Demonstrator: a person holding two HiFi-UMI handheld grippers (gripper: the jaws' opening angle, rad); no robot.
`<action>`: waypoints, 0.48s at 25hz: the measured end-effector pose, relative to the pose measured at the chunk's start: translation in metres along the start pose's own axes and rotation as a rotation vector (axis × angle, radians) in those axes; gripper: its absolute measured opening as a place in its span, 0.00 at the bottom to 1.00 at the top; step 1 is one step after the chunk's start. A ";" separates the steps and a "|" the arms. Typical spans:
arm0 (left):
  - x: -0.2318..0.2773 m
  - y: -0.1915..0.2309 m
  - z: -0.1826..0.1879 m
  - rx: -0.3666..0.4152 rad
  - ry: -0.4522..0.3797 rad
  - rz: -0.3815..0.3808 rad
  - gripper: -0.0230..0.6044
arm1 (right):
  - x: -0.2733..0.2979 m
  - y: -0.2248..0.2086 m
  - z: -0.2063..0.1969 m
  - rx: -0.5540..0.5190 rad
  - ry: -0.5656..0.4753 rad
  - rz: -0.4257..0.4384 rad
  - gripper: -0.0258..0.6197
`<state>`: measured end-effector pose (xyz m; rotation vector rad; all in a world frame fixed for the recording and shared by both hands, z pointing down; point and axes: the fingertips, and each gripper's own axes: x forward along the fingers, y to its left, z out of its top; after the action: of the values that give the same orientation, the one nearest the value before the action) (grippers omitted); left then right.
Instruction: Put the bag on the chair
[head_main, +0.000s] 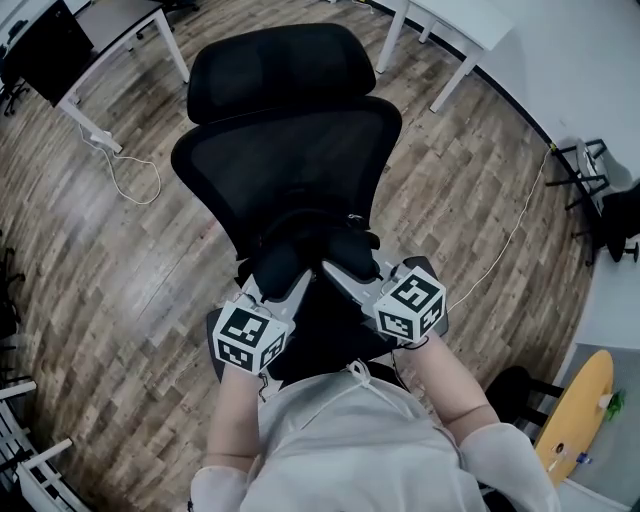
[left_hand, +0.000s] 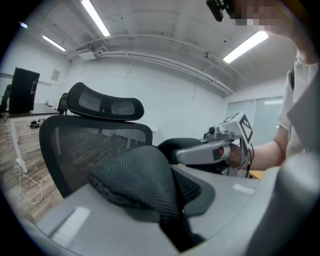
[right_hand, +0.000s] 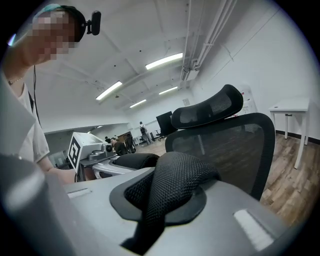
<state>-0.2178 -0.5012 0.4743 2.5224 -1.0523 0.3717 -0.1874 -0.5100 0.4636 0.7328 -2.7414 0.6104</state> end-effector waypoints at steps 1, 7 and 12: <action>0.002 0.003 -0.004 -0.007 0.008 -0.006 0.12 | 0.004 -0.003 -0.004 0.010 0.008 -0.003 0.10; 0.022 0.017 -0.027 -0.006 0.043 -0.015 0.13 | 0.019 -0.025 -0.032 0.042 0.062 -0.031 0.10; 0.043 0.020 -0.047 -0.008 0.076 -0.022 0.14 | 0.022 -0.046 -0.057 0.115 0.092 -0.059 0.10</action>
<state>-0.2076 -0.5203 0.5377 2.4905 -0.9943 0.4528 -0.1754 -0.5302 0.5363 0.7874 -2.6085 0.7746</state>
